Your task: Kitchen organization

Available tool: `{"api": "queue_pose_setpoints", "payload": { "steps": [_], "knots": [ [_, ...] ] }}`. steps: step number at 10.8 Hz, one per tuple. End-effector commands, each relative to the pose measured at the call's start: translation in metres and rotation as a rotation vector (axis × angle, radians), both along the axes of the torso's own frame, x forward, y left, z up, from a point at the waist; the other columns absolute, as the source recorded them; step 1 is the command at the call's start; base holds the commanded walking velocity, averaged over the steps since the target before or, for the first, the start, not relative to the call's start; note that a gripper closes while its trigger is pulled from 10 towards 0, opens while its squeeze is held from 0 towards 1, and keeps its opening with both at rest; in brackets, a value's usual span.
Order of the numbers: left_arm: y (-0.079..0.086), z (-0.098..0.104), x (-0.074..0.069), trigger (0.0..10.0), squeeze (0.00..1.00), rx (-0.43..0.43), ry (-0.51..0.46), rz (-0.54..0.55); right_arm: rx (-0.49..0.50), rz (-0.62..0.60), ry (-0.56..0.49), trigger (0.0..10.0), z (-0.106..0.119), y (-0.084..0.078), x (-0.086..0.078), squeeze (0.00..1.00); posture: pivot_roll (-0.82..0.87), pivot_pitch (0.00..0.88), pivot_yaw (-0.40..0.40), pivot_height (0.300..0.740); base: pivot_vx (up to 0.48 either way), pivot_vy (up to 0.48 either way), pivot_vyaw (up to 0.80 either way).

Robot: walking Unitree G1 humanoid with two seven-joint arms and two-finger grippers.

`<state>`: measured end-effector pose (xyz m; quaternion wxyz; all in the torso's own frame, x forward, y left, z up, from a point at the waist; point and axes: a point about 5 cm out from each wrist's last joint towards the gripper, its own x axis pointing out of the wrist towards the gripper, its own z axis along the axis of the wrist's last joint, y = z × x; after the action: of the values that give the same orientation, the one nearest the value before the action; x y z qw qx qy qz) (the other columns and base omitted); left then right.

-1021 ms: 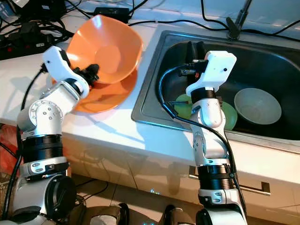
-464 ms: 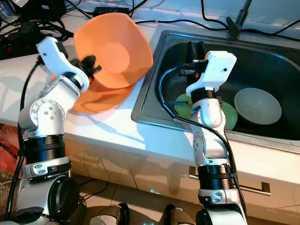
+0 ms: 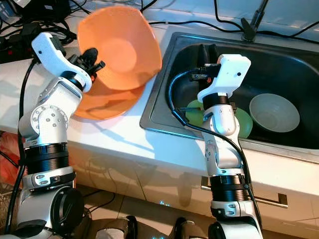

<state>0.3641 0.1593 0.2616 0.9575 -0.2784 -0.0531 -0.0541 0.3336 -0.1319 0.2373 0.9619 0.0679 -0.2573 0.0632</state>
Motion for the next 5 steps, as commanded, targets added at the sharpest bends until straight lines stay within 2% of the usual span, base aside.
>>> {"api": "queue_pose_setpoints", "payload": {
  "steps": [1,2,3,4,5],
  "knots": [
    [-0.001,0.018,-0.005,0.0,0.0,-0.006,-0.113,-0.015,-0.004,0.006,-0.001,10.0,0.001,0.001,0.001,0.0,0.14,0.158,0.01,0.74,0.0,0.0,0.0],
    [-0.003,0.027,-0.009,0.0,0.0,0.025,-0.198,-0.027,0.002,0.01,0.002,10.0,0.001,0.002,0.001,0.0,0.14,0.159,0.009,0.74,0.0,0.0,0.0],
    [-0.007,0.034,-0.011,10.0,0.0,0.076,-0.264,-0.037,0.03,0.023,0.007,10.0,0.002,0.002,0.001,0.0,0.14,0.159,0.01,0.74,0.0,0.0,0.0],
    [-0.009,0.036,-0.012,10.0,0.0,0.056,-0.288,-0.057,0.037,0.032,0.005,10.0,0.003,0.002,0.001,0.0,0.13,0.159,0.011,0.74,0.0,0.0,0.0],
    [-0.016,0.037,-0.012,10.0,0.0,0.119,-0.319,-0.114,0.088,0.075,0.008,10.0,0.006,0.001,0.001,0.0,0.13,0.159,0.014,0.74,0.0,0.0,0.0]
  ]
}}
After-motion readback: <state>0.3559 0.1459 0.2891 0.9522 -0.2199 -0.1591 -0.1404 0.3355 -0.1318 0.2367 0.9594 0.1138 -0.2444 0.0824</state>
